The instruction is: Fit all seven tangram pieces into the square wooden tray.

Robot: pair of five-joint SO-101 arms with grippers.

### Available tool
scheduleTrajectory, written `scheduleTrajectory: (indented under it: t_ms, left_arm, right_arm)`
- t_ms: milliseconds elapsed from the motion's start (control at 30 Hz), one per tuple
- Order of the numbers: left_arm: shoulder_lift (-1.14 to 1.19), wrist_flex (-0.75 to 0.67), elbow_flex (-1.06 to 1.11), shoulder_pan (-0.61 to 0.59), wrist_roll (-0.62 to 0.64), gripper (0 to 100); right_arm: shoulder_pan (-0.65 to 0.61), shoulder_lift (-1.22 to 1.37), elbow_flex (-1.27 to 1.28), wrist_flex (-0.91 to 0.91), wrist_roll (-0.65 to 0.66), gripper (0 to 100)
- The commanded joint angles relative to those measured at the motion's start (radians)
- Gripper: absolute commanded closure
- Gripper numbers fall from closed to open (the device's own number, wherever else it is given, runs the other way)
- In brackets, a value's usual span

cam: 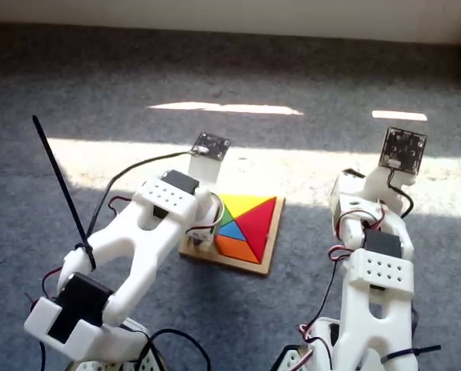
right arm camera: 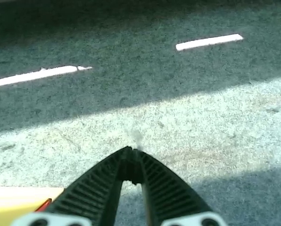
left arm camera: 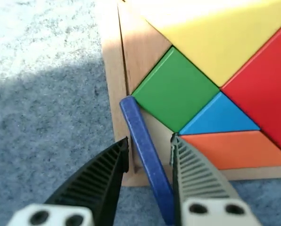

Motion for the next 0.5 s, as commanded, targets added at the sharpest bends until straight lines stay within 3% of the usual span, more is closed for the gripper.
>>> scheduleTrajectory:
  t_ms: [0, 467]
  left_arm:
    - [-0.03, -0.006, -0.021, 0.019, 0.008, 84]
    - [-0.031, 0.064, -0.124, 0.019, 0.008, 84]
  right_arm:
    - [-0.005, -0.033, -0.005, -0.024, 0.009, 98.8]
    - [-0.005, -0.033, -0.005, -0.024, 0.009, 98.8]
